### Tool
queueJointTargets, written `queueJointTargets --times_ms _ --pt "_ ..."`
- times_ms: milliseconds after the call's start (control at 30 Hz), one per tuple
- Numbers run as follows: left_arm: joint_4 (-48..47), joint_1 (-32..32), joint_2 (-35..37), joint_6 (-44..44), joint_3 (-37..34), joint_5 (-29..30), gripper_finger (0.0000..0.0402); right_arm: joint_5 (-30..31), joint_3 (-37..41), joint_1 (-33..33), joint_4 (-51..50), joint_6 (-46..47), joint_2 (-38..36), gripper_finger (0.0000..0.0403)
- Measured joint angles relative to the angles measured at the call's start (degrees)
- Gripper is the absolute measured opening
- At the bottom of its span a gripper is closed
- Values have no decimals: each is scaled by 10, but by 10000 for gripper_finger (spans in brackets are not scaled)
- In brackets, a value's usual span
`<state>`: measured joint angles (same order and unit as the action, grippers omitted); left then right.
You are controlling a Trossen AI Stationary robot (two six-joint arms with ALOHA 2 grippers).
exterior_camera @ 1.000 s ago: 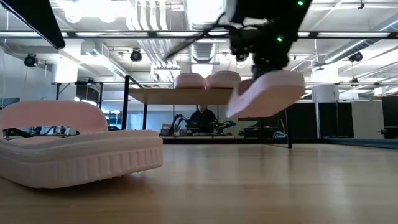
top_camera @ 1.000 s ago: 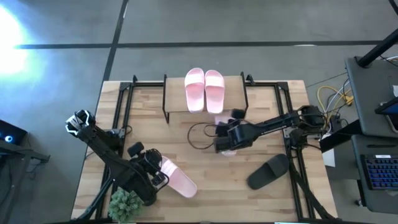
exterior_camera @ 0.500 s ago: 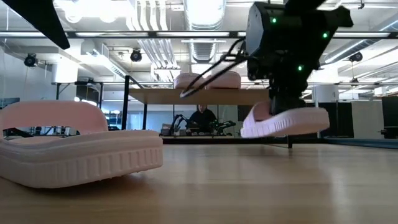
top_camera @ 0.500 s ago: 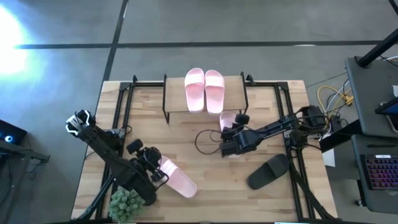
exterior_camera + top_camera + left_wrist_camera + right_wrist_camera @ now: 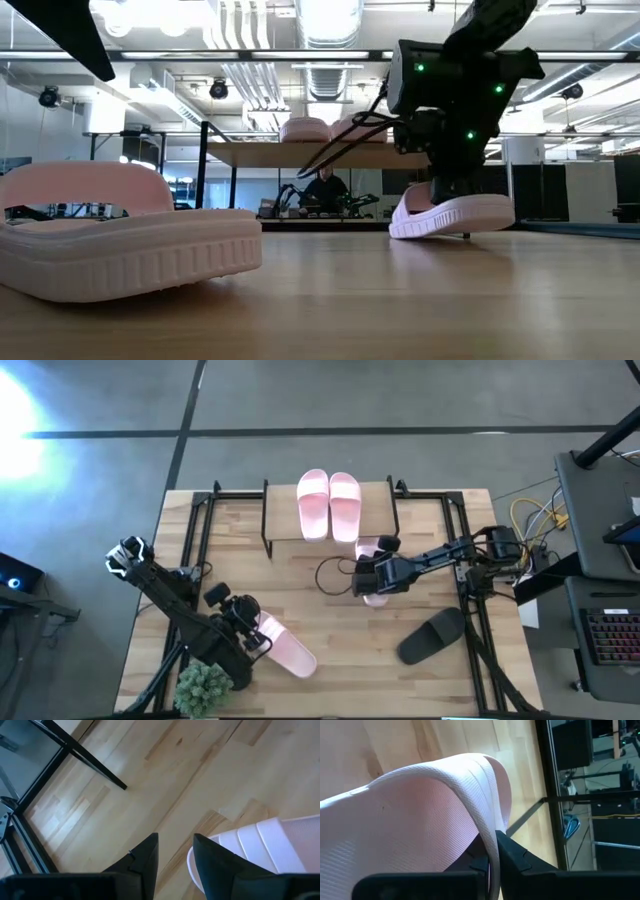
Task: Pick and place slides into the shelf
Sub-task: Put the pink sandal under the shelf
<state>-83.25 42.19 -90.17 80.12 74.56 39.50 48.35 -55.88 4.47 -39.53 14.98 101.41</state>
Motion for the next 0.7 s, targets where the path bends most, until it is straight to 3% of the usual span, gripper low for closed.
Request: queueJointTargets --times_ms 133,367,700 --pt "0 -3 0 0 0 -1 109 -10 1 0 14 1 0 26" --pt "0 -2 0 0 0 -2 109 -18 12 8 -10 21 -7 102" --pt "11 -14 1 0 0 -34 109 -19 -2 55 -62 55 -102 158"
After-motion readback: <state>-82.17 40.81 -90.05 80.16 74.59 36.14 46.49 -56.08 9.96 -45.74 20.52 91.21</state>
